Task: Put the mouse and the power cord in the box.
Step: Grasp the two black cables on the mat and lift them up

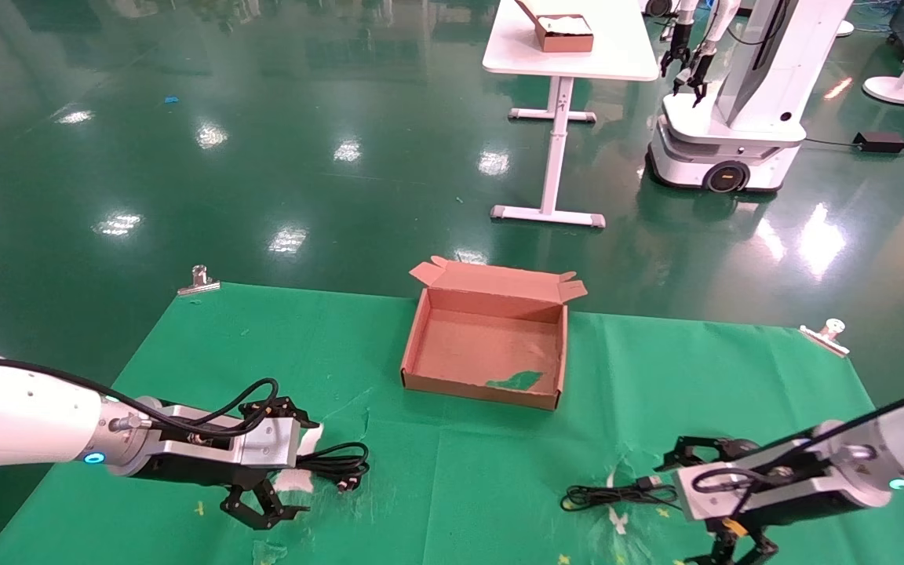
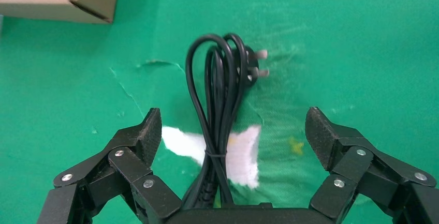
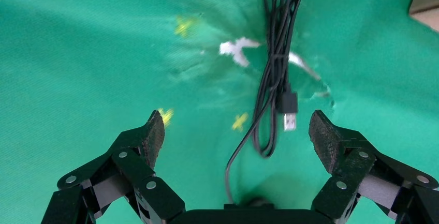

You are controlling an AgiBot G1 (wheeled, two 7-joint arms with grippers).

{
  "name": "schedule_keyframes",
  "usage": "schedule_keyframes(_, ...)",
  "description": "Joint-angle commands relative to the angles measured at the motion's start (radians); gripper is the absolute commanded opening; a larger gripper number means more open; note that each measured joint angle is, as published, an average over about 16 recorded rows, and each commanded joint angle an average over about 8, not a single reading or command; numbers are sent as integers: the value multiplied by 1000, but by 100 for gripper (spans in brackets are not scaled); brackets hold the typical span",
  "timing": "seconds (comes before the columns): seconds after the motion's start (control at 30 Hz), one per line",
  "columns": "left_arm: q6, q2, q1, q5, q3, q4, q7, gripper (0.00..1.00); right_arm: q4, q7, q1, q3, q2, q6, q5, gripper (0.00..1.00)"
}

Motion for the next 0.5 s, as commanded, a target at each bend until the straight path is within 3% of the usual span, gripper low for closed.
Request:
schedule_keyframes(0.03,-12,14,-11,9,5,28,26,100,-50,-36,14,-5,-32,25,-10,100)
schedule_keyframes(0.5,-123,53,-23,17,7,142,113,100,-215,-159,52,3,-107,98,-2,100)
